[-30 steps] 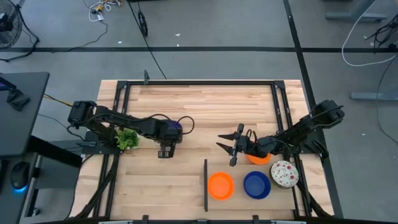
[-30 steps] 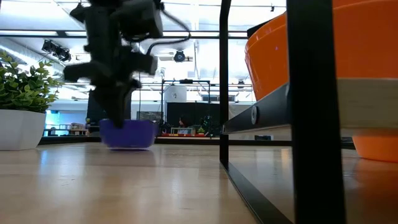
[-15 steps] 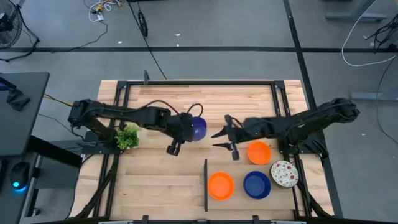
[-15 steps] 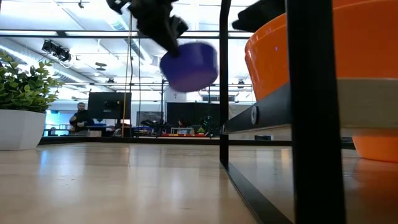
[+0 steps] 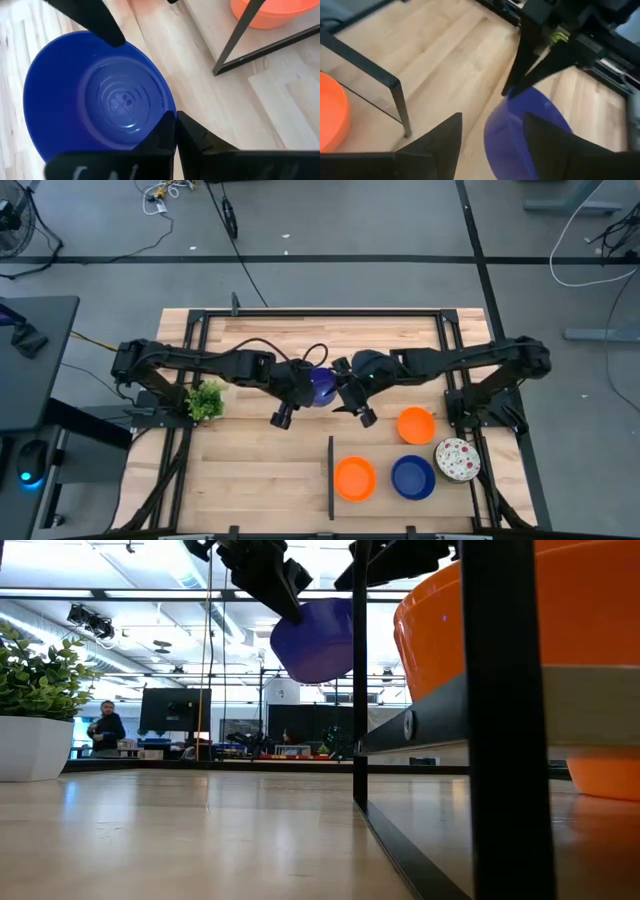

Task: Pick & Place Mini bowls
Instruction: Stack the blue bowl on the blue bowl on the shelf

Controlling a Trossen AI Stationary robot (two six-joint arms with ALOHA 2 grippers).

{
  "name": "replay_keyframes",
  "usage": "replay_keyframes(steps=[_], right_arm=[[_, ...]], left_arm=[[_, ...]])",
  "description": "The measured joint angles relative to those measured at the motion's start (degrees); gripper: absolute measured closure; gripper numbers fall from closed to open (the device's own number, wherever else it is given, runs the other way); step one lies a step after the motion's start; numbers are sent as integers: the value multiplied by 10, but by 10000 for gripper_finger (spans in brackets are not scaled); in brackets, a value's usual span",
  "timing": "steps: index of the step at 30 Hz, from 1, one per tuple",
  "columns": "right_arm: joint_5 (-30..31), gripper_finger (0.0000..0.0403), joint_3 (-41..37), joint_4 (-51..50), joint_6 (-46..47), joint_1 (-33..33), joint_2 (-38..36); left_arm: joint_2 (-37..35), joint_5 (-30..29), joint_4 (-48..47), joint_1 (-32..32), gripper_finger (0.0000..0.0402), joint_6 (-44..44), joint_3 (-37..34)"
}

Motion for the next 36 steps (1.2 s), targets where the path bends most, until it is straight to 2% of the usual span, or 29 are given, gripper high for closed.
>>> replay_keyframes(steps=[2,12,15,19,26,28,30,36], right_arm=[[-19,193,3,0,-5,-10,9],[-24,206,3,-4,-21,-19,23],[-50,223,3,-6,-17,-19,23],[-59,267,3,-8,1,-19,23],[-60,381,3,-15,10,-19,23],[-60,394,2,-21,15,-16,23],[-45,391,2,-22,29,-9,22],[68,398,3,-36,67,33,21]], left_arm=[[0,0,1,0,394,0,0],[0,0,21,0,393,14,0],[0,-1,21,0,390,15,0],[0,-1,23,0,387,17,0],[0,0,33,0,389,15,0],[0,-1,41,0,383,15,0],[0,-2,47,0,375,15,-1],[-4,-51,58,0,334,-19,-2]])
